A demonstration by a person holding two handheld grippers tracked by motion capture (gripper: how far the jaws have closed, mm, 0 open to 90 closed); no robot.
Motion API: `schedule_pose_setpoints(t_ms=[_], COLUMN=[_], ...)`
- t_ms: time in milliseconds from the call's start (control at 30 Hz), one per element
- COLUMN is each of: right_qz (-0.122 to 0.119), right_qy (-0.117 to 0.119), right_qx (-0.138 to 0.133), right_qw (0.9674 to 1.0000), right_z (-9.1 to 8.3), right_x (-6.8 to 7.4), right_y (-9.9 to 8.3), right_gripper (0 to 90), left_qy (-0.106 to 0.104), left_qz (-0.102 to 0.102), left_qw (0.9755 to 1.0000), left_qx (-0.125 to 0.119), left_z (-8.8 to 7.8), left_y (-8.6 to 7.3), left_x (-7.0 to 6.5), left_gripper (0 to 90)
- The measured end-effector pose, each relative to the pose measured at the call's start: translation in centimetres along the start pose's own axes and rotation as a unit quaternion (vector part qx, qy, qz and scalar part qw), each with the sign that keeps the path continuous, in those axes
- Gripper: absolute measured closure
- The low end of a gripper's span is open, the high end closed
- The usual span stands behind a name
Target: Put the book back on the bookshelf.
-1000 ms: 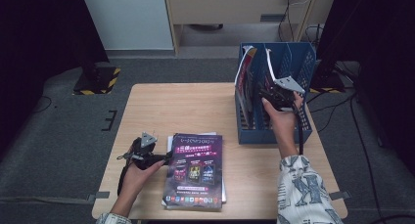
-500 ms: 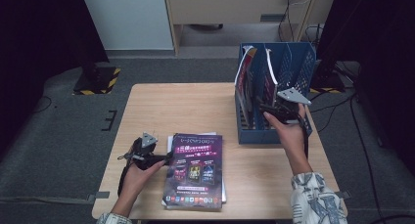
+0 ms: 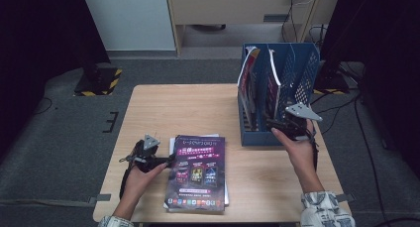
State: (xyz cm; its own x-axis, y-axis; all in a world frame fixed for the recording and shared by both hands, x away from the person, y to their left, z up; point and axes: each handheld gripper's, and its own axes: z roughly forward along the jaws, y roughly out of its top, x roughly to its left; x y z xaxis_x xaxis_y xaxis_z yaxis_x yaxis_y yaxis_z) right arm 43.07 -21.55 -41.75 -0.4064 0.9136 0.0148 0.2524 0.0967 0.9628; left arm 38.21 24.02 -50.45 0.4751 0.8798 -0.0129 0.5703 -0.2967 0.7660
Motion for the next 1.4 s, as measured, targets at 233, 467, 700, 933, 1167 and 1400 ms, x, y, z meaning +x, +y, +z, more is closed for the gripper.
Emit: schedule_pose_setpoints(t_ms=[233,467,700,933,1167,1400], right_qz=[-0.005,0.002,0.001,-0.006,-0.024,-0.039], right_qy=[0.004,0.015,0.030,0.047,0.063,0.072], right_qx=[0.004,0.020,0.009,0.017,0.033,0.041], right_qw=[1.0000,0.9997,0.9995,0.9987,0.9972,0.9958], right_z=[-1.7,-3.6,-4.1,-3.9,-3.6,-3.2], right_x=[0.8,2.0,3.0,4.1,5.6,6.7], right_y=[-1.2,-3.7,-4.0,-4.3,-4.9,-5.3], right_gripper=[20.7,22.2,27.3,33.0,38.5,43.0], left_qy=[0.000,-0.002,0.000,-0.001,-0.004,-0.010], left_qz=[0.003,0.006,0.007,0.011,0.016,0.021], left_qw=[1.0000,0.9999,0.9999,0.9999,0.9998,0.9996], left_qx=[-0.005,-0.010,-0.012,-0.013,-0.013,-0.015], left_z=[-0.2,-0.2,-0.3,-0.3,-0.4,-0.4], left_y=[0.1,0.2,0.2,0.3,0.3,0.4], left_x=[-0.1,-0.1,-0.1,-0.1,-0.3,-0.7], left_gripper=[11.7,12.7,15.3,19.2,24.5,31.3])
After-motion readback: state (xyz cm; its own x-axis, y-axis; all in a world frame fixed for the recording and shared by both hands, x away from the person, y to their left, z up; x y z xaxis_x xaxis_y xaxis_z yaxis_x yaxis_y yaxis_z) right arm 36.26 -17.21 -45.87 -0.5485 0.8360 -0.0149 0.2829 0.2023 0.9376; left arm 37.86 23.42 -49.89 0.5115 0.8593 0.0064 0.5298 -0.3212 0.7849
